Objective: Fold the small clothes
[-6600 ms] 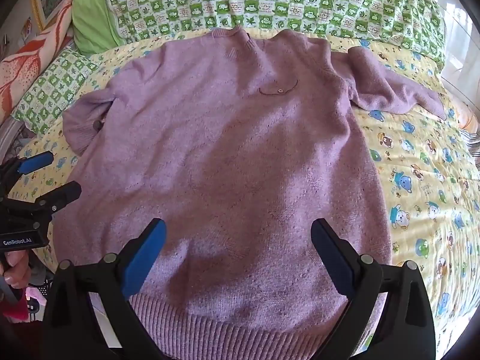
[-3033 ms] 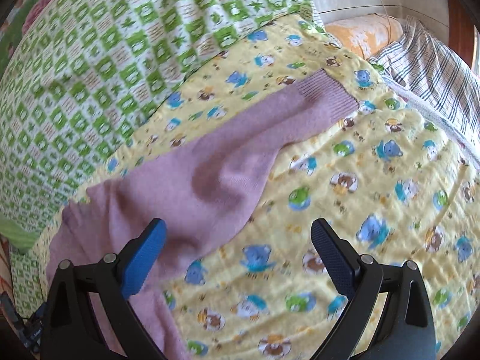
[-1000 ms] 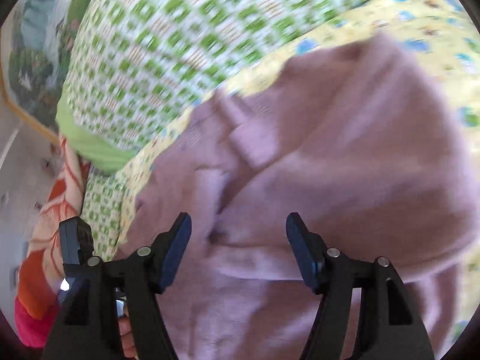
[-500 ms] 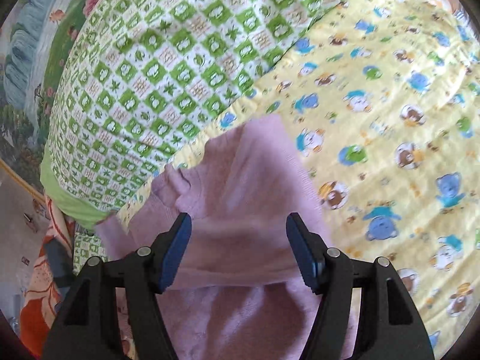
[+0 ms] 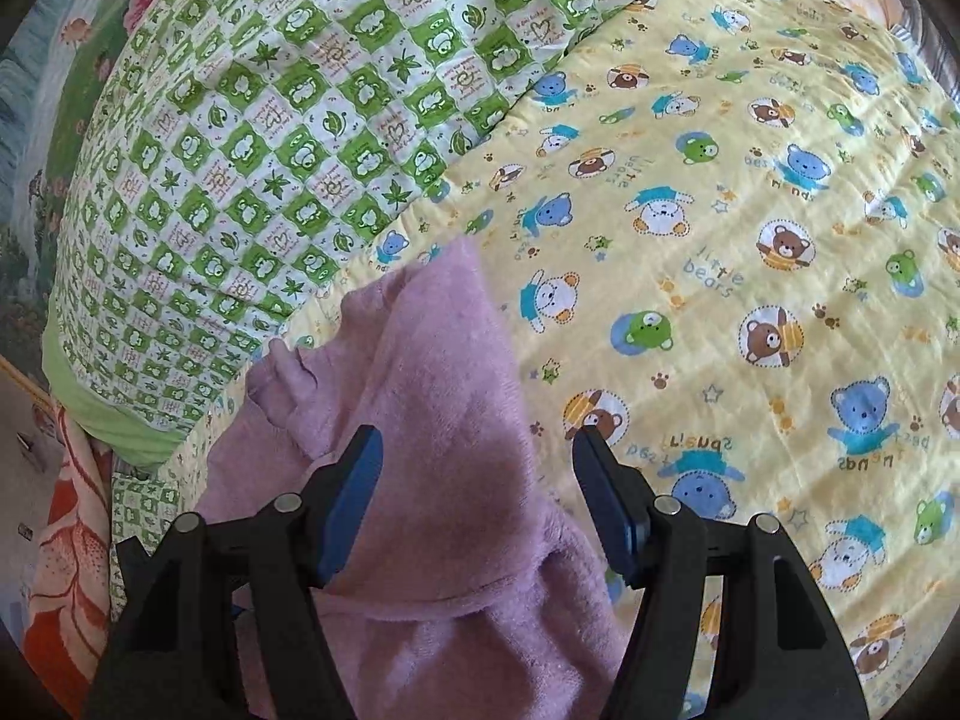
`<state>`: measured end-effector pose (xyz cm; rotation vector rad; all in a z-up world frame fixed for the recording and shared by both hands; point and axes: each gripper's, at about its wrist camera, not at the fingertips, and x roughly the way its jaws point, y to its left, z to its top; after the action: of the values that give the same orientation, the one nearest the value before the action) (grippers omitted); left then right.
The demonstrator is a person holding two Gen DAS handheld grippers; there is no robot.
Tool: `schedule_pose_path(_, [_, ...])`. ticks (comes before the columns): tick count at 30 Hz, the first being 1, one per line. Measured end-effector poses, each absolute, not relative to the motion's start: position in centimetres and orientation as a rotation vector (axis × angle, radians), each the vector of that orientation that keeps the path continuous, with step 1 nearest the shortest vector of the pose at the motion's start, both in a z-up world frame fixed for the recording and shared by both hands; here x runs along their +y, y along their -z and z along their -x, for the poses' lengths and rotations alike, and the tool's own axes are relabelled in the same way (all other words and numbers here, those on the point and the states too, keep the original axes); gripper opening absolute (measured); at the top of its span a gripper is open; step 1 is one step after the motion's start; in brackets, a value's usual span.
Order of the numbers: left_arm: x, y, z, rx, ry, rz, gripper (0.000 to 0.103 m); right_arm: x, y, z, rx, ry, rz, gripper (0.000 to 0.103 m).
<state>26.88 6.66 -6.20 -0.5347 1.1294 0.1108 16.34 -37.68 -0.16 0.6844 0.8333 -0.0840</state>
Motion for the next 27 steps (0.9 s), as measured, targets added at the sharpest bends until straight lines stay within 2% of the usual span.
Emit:
schedule_pose_path(1, [6.4, 5.0, -26.7, 1.111, -0.089, 0.530, 0.013, -38.0, 0.2, -16.6, 0.835, 0.089, -0.676, 0.067])
schedule_pose_path(4, [5.4, 0.0, -25.9, 0.921, -0.017, 0.433, 0.012, -38.9, 0.1, -17.8, 0.849, 0.089, -0.653, 0.067])
schedule_pose_path(6, [4.7, -1.7, -25.6, 0.861, 0.012, 0.351, 0.012, -39.2, 0.1, -18.7, 0.856, 0.077, -0.625, 0.067])
schedule_pose_path(9, [5.9, 0.4, -25.9, 0.904, -0.020, 0.343, 0.011, -39.2, 0.7, -20.2, 0.884, 0.059, -0.594, 0.073])
schedule_pose_path(15, [7.3, 3.0, -24.4, 0.951, -0.049, 0.354, 0.011, -37.1, 3.0, -23.1, 0.971, -0.008, -0.543, 0.073])
schedule_pose_path(16, [7.4, 3.1, -24.1, 0.954, -0.044, 0.360, 0.011, -36.3, 3.4, -23.7, 0.986, -0.024, -0.503, 0.065])
schedule_pose_path(17, [7.2, 2.8, -24.1, 0.946, -0.039, 0.356, 0.011, -35.8, 3.6, -24.1, 0.998, -0.046, -0.487, 0.030])
schedule_pose_path(18, [6.9, 2.3, -24.3, 0.928, -0.026, 0.345, 0.011, -35.6, 3.9, -24.5, 1.018, -0.087, -0.506, 0.007])
schedule_pose_path(23, [5.5, -0.7, -25.8, 0.833, 0.058, 0.316, 0.011, -38.8, -1.5, -24.0, 0.877, -0.006, -0.509, 0.007])
schedule_pose_path(27, [3.9, 1.7, -27.4, 0.877, 0.058, 0.241, 0.011, -40.4, -1.0, -23.8, 0.908, 0.057, -0.437, 0.007])
